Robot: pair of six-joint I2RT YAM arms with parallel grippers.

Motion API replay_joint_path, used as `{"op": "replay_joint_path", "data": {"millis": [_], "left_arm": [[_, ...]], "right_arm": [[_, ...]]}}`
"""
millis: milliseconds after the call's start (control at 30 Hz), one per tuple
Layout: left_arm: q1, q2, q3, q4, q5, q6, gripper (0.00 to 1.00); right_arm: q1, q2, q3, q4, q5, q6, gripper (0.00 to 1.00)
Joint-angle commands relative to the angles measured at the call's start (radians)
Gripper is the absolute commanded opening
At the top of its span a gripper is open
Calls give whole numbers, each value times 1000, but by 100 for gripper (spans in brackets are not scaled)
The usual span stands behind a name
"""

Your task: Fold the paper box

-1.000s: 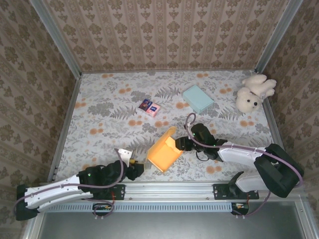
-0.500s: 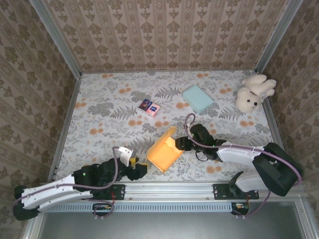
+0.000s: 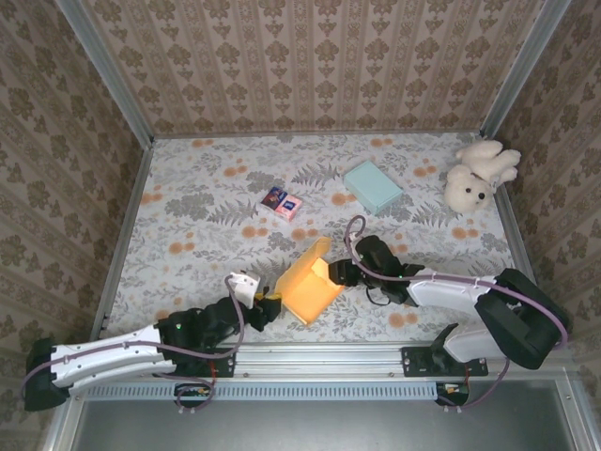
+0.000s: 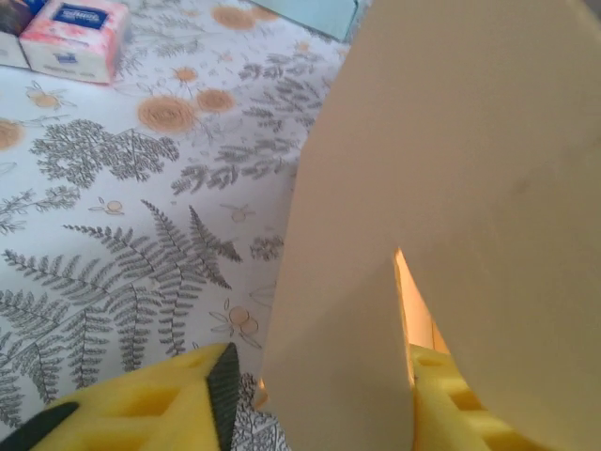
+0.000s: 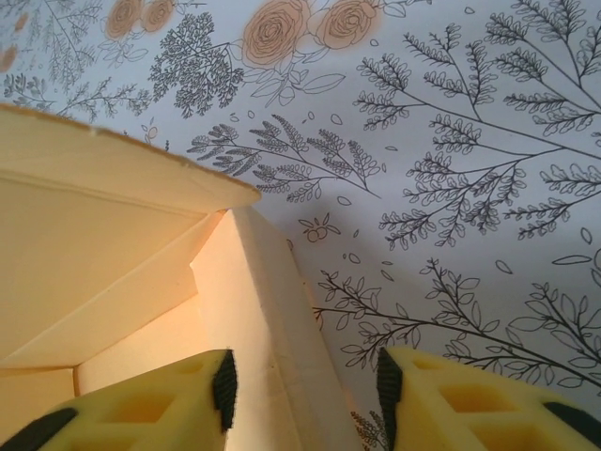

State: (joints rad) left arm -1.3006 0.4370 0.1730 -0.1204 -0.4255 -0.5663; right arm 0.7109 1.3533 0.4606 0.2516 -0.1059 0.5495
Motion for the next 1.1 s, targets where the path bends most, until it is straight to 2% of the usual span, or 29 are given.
{"op": "replay_joint_path", "data": {"millis": [0, 100, 333, 667, 867, 1067], "left_arm": [[17, -21, -20, 70, -78, 87, 39], [38, -50, -41, 98, -66, 104, 35], [104, -60, -78, 157, -22, 108, 33], [170, -48, -99, 223, 21, 97, 15], [198, -13, -96, 238, 15, 50, 0], [216, -7, -97, 255, 27, 35, 0]], "right_arm": [[16, 14, 11, 14, 1, -11, 41], [32, 25, 23, 5, 13, -23, 37], [106, 71, 60, -25, 101, -86, 32], [260, 97, 128, -136, 421, -194, 25], [364, 219, 262, -302, 626, -244, 25], [448, 390, 406, -458, 818, -283, 26]]}}
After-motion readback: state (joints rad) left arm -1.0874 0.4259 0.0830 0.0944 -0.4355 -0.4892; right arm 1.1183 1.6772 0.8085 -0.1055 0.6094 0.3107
